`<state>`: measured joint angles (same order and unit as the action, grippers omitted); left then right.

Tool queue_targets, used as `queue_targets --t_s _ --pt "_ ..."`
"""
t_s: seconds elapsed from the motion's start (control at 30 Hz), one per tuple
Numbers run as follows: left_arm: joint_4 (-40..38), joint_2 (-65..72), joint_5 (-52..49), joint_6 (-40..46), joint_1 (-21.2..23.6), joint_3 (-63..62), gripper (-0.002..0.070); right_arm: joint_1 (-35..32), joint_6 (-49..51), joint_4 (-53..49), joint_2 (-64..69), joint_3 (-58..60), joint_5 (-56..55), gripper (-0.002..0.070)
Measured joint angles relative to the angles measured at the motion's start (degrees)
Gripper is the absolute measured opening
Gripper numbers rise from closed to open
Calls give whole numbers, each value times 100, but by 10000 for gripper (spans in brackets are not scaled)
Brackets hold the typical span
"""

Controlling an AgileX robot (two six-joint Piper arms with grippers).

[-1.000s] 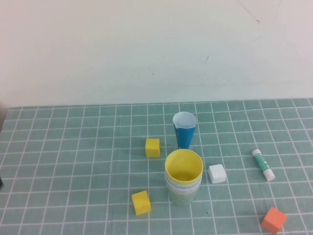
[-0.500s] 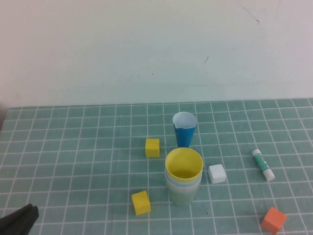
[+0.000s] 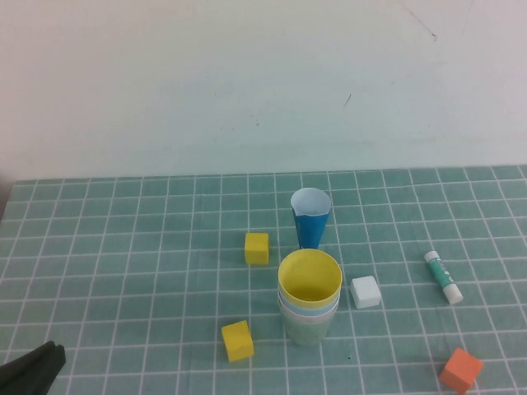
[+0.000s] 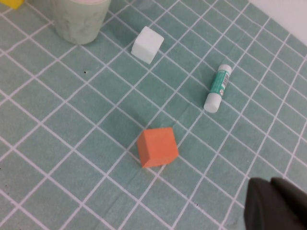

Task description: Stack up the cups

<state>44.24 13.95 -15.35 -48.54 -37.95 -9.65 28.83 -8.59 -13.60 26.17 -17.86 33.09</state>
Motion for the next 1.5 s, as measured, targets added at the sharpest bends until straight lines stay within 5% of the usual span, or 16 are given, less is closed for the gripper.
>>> queue_targets --t_s 0.57,0.87,1.2,1.5 --pt "-499 -170 64 332 87 251 -1 0 4 9 -9 0 -13 -1" --pt "-3512 -1175 818 3616 1404 586 -1 0 4 9 -9 0 -13 -1" --pt "-4572 -1426 1284 3774 2976 1080 -1 0 4 9 -9 0 -13 -1" --pt "-4620 -1426 533 3792 3129 1080 -1 0 4 9 -9 0 -13 -1"
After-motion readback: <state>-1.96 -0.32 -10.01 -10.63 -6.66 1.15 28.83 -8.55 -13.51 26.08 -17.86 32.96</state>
